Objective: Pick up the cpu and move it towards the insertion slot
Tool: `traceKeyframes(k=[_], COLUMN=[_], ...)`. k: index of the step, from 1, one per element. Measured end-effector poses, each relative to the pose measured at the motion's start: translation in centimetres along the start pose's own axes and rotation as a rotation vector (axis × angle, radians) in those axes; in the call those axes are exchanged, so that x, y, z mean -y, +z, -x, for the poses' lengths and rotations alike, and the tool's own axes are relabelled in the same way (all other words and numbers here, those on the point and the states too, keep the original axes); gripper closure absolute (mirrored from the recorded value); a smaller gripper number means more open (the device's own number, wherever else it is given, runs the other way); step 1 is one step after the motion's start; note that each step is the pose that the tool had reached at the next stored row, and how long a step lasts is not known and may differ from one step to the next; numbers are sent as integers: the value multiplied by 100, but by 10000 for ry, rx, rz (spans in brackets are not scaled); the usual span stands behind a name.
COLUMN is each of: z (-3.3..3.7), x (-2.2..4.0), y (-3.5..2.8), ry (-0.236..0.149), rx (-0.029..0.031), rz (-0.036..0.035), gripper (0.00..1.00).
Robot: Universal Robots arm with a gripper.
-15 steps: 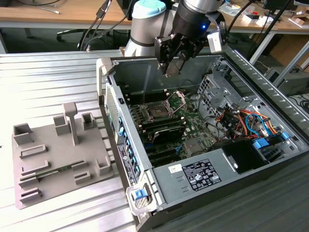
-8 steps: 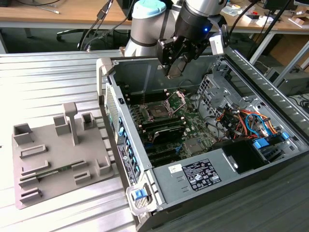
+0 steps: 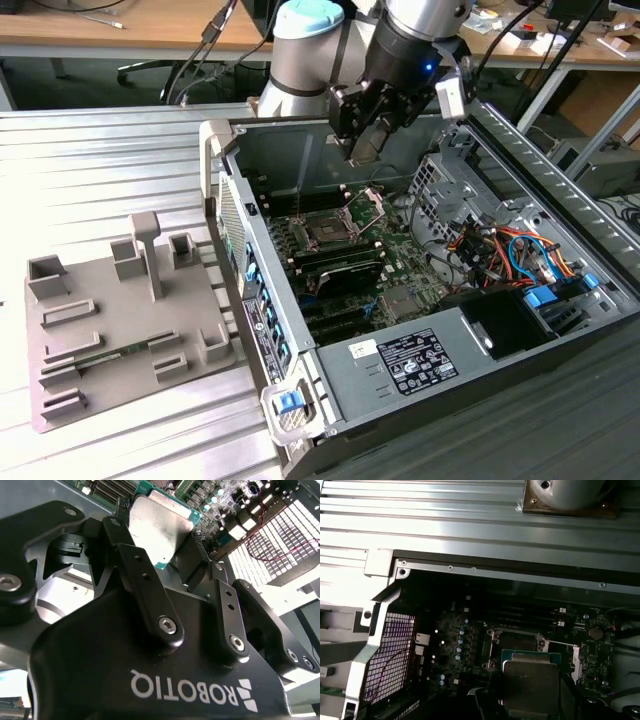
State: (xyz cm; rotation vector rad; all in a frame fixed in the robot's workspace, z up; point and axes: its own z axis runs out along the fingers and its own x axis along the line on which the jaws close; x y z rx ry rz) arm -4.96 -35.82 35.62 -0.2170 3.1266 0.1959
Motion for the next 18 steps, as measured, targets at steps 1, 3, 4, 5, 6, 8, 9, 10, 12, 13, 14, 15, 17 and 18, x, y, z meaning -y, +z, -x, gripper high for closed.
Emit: traceKeyframes(k=[1, 3, 4, 5, 6, 8, 9, 10, 12, 13, 14, 15, 17, 18], z=[9, 33, 41, 48, 65, 85, 102, 120, 270, 274, 275, 276, 277, 277], x=[2, 9, 11, 13, 17, 21, 26, 30, 68, 70, 70, 70, 70, 70], y=[8, 30, 36, 40, 51, 62, 75, 87, 210, 213, 213, 213, 213, 213], ry=[0, -1, 0, 0, 1, 1, 1, 0, 0, 2, 1, 0, 0, 1], rx=[-1, 0, 0, 0, 0, 0, 1, 0, 1, 0, 0, 0, 0, 0], rz=[-1, 0, 0, 0, 1, 0, 1, 0, 0, 0, 0, 0, 1, 1], gripper=[45, 45, 45, 45, 45, 45, 45, 45, 45, 45, 45, 45, 45, 45])
